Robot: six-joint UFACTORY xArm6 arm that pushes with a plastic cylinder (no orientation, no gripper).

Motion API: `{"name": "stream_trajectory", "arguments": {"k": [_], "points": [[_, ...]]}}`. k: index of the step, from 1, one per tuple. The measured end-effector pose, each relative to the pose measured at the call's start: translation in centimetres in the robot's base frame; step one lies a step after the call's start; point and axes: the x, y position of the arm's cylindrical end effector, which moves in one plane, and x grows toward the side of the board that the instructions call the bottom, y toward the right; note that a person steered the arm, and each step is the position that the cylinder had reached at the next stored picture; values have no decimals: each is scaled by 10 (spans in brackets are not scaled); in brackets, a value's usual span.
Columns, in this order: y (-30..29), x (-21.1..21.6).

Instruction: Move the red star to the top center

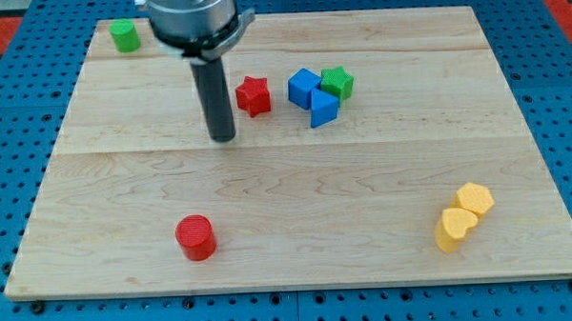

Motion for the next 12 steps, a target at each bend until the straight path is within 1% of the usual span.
{"name": "stream_trajectory", "arguments": {"k": [1,2,3,4,5,6,7,8,9,12], "points": [[27,-54],[19,-24],[62,-26],[110,-52],[69,-92],[77,-79],[23,-107],[19,-108],[56,-135],[63,-129]]}}
